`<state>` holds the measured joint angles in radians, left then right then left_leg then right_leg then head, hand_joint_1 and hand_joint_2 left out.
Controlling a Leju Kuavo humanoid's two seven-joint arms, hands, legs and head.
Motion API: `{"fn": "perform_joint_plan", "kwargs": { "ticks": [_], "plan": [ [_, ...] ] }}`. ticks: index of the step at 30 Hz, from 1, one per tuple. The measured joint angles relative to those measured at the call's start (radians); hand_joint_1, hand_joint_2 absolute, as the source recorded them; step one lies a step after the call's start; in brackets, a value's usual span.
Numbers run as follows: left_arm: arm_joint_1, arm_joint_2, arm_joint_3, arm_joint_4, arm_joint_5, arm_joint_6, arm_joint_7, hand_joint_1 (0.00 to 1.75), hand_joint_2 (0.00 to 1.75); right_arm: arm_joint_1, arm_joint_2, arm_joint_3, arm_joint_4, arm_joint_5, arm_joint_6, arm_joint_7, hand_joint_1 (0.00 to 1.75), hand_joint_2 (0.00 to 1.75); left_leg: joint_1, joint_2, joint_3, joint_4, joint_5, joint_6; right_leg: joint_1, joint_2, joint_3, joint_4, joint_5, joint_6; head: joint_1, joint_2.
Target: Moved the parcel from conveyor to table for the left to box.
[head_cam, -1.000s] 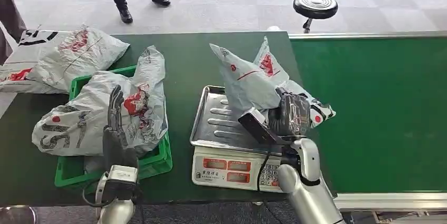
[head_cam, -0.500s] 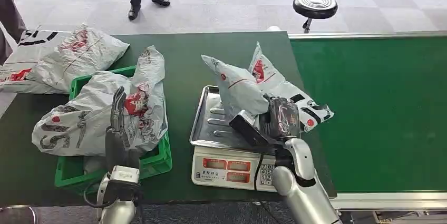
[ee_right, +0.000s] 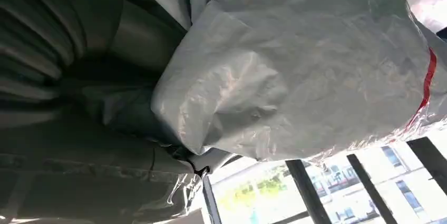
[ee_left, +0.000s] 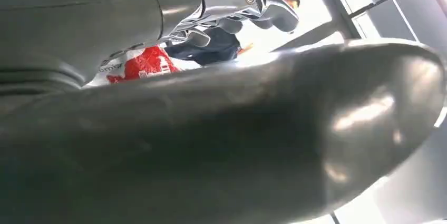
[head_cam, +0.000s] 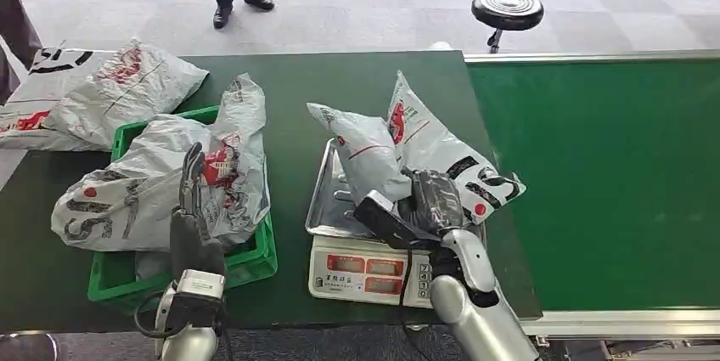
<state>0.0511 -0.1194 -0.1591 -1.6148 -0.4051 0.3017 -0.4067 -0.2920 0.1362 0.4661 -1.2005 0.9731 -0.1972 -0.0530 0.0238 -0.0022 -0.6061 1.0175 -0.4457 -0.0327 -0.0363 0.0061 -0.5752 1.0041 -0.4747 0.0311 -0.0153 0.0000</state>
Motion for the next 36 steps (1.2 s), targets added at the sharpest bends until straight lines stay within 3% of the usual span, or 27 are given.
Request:
{"fn": "perform_joint_plan", "kwargs": {
  "ticks": [22,23,24,25,26,32,33,36],
  "plan": [
    [0.0,0.0,0.0,0.0,0.0,0.0,0.0,0.0,0.0,0.001,0.0,0.002,0.005,0.0,0.003,0.0,1.75,1.75,0.0,0.0,0.0,0.0,0.0,0.0,0.0,0.0,0.0,0.0,0.0,0.0,0.0,0.0],
    [0.0,0.0,0.0,0.0,0.0,0.0,0.0,0.0,0.0,0.001,0.0,0.003,0.007,-0.001,0.003,-0.001,0.58,1.75,0.0,0.0,0.0,0.0,0.0,0.0,0.0,0.0,0.0,0.0,0.0,0.0,0.0,0.0],
    [0.0,0.0,0.0,0.0,0.0,0.0,0.0,0.0,0.0,0.001,0.0,0.004,0.009,-0.006,0.006,-0.002,0.0,1.75,0.0,0.0,0.0,0.0,0.0,0.0,0.0,0.0,0.0,0.0,0.0,0.0,0.0,0.0],
    [0.0,0.0,0.0,0.0,0.0,0.0,0.0,0.0,0.0,0.001,0.0,0.005,0.012,-0.007,0.01,-0.003,0.0,1.75,0.0,0.0,0.0,0.0,0.0,0.0,0.0,0.0,0.0,0.0,0.0,0.0,0.0,0.0],
    [0.0,0.0,0.0,0.0,-0.004,0.005,-0.002,0.0,0.0,0.0,0.0,0.008,0.016,-0.008,0.014,-0.003,0.0,0.0,0.0,0.0,0.0,0.0,0.0,0.0,0.0,0.0,0.0,0.0,0.0,0.0,0.0,0.0],
    [-0.002,-0.005,0.0,0.0,-0.004,0.027,-0.014,0.0,0.0,0.001,-0.001,0.016,0.037,-0.05,-0.001,-0.029,0.0,0.0,0.0,0.0,0.0,0.0,0.0,0.0,0.0,0.0,0.0,0.0,0.0,0.0,0.0,0.0],
    [-0.002,-0.005,0.0,0.0,0.005,0.027,-0.02,0.0,0.0,0.002,-0.003,0.016,0.037,-0.059,-0.006,-0.038,0.0,1.75,0.0,0.0,0.0,0.0,0.0,0.0,0.0,0.0,0.0,0.0,0.0,0.0,0.0,0.0],
    [-0.002,-0.005,0.0,0.0,0.018,0.027,-0.031,0.0,0.0,0.002,-0.01,0.016,0.033,-0.066,-0.024,-0.049,0.0,1.75,0.0,0.0,0.0,0.0,0.0,0.0,0.0,0.0,-0.001,0.0,0.0,0.0,0.0,0.0]
  ]
}}
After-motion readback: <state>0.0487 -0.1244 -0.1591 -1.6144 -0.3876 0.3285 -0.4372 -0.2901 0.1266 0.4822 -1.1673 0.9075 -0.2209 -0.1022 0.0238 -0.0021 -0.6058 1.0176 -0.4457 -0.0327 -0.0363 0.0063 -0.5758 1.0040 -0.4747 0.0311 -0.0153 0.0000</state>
